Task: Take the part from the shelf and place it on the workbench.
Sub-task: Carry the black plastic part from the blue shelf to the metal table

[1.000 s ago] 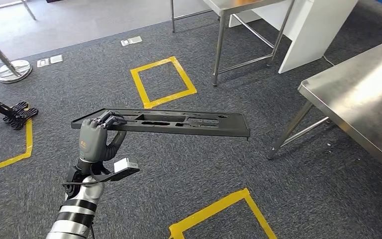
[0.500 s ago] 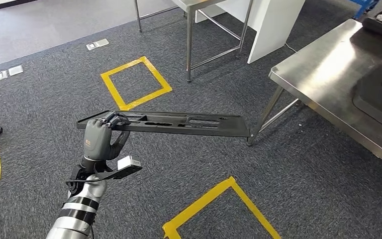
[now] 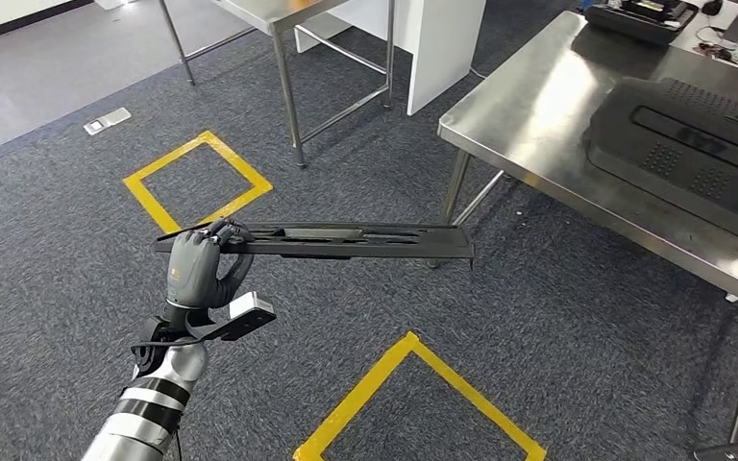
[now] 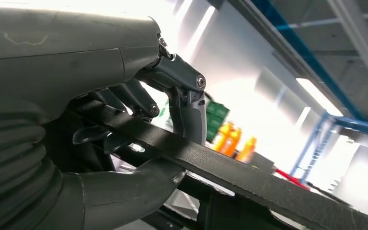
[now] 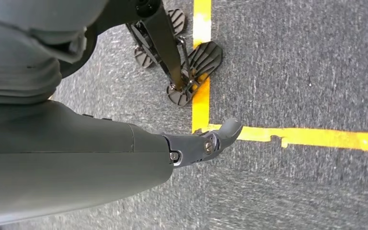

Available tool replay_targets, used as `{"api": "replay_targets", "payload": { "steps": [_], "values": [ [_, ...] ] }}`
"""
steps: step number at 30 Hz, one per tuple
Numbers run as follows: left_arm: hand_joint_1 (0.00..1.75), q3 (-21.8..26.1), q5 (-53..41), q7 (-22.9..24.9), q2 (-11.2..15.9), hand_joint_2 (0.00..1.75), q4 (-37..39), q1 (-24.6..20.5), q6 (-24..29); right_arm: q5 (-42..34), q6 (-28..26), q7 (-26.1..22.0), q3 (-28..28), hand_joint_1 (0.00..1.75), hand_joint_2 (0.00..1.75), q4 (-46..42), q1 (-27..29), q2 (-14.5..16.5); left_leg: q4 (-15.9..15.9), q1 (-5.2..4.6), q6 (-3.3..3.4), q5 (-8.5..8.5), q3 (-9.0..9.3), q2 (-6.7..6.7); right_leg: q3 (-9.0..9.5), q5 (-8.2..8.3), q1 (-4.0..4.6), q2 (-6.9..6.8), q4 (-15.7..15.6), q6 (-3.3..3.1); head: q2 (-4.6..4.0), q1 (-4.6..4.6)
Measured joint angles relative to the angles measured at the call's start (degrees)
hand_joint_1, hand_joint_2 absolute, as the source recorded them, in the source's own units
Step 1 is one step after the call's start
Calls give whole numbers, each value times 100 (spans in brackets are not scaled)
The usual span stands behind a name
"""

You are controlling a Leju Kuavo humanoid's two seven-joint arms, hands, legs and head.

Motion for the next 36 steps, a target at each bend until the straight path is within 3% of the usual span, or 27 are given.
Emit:
{"api": "replay_targets", "payload": {
  "steps": [2,4,6,8,9,11,12,14,16,17,19,21,22,24,25,26,27,28,29,31,33,34,35,36],
  "values": [
    [175,-48,15,28,21,175,28,-15,0,7,-1,3,-3,0,0,0,-3,-4,-314,19,0,61,127,-188,-77,15,-4,121,12,74,0,-1],
    [175,-100,-6,65,37,175,55,-31,0,23,-3,11,-13,0,0,0,22,-9,-339,-3,71,72,119,-86,-150,52,-19,235,-22,156,0,-1],
    [175,-121,-126,70,46,175,64,-59,1,47,-8,23,-28,0,0,0,46,-7,-385,-4,178,104,133,55,-275,-23,3,63,133,184,0,21],
    [175,-115,-272,49,48,175,65,-75,3,70,-9,30,-37,0,0,0,35,1,-410,-28,256,114,142,211,-588,-293,32,-304,741,142,0,60],
    [175,-107,-323,28,48,175,68,-74,4,79,-9,31,-38,0,0,0,24,3,-411,-48,277,110,140,298,-792,-455,35,-418,1162,121,0,75],
    [175,-93,-391,-20,48,175,78,-67,3,93,-9,31,-41,0,0,0,16,1,-410,-79,290,101,139,461,-1034,-612,35,-490,1678,135,0,78],
    [175,-87,-406,-47,45,175,81,-66,2,98,-9,31,-42,0,0,0,19,-1,-410,-86,291,98,141,534,-983,-565,37,-507,1609,170,0,79],
    [175,-68,-415,-89,31,175,82,-71,2,105,-9,31,-45,0,0,0,17,-9,-409,-94,278,87,154,661,-537,-295,48,-663,830,241,0,81],
    [175,-33,-413,-127,16,175,81,-78,2,110,-9,31,-46,0,0,0,-3,-18,-405,-131,235,61,175,773,-128,-81,88,-875,134,227,0,84],
    [175,-12,-413,-151,8,175,80,-80,2,113,-9,31,-46,0,0,0,-10,-20,-403,-149,214,49,188,823,-52,-40,108,-923,-1,195,0,83],
    [175,22,-412,-196,-15,175,78,-82,2,116,-9,31,-50,0,0,0,-7,-24,-414,-154,164,33,217,917,-60,-13,117,-808,-17,126,0,82],
    [175,49,-410,-220,-39,175,71,-84,2,120,-9,31,-61,0,0,0,7,-27,-308,-121,106,-70,190,780,-43,11,63,-682,-43,61,0,71],
    [175,64,-408,-228,-44,175,67,-83,2,121,-9,31,-68,0,0,0,6,-29,-108,-104,80,-207,105,636,-28,22,29,-627,-57,19,0,59],
    [175,97,-404,-243,-45,175,66,-66,3,123,-9,31,-81,0,0,0,-3,-34,610,-88,47,-587,-231,381,-17,23,7,-508,-59,-30,0,33],
    [175,114,-403,-248,-45,175,67,-51,3,123,-9,32,-86,0,0,0,-8,-36,967,-86,33,-724,-411,339,-15,22,7,-436,-58,-41,0,28],
    [175,128,-403,-251,-45,175,68,-35,3,124,-8,34,-89,0,0,0,-8,-36,1178,-83,22,-756,-531,323,-11,22,6,-353,-55,-40,0,26],
    [175,141,-402,-254,-44,175,69,-23,2,125,-8,37,-91,0,0,0,-5,-34,1176,-75,16,-667,-548,315,-4,21,0,-267,-51,-39,0,25],
    [175,152,-402,-257,-43,175,69,-16,2,125,-7,40,-92,0,0,0,-3,-32,955,-60,11,-479,-458,293,5,17,-10,-182,-43,-32,0,25],
    [175,159,-401,-259,-42,175,69,-14,2,125,-6,42,-94,0,0,0,-1,-29,582,-33,1,-242,-289,224,10,7,-21,-99,-26,-17,0,23],
    [175,174,-394,-261,-41,175,70,-16,2,128,-5,42,-97,0,0,0,-8,-30,-66,26,-22,25,10,-23,-26,-19,-15,39,32,42,0,24],
    [175,177,-302,-269,-48,175,74,-10,2,137,-5,42,-102,0,0,0,-7,-36,-256,27,4,32,89,-129,-93,-9,-12,155,47,121,0,23],
    [175,173,-210,-272,-50,175,75,-8,2,143,-5,42,-107,0,0,0,8,-37,-262,10,44,42,86,-70,-121,12,-21,214,28,159,0,21],
    [175,158,-87,-266,-52,175,78,-11,2,149,-5,42,-114,0,0,0,29,-38,-276,0,92,57,88,-4,-152,20,-29,200,21,193,0,20],
    [175,131,43,-251,-50,175,81,-17,2,154,-5,43,-121,0,0,0,45,-35,-294,-5,147,72,94,56,-205,-7,-19,83,80,212,0,31]
  ]
}}
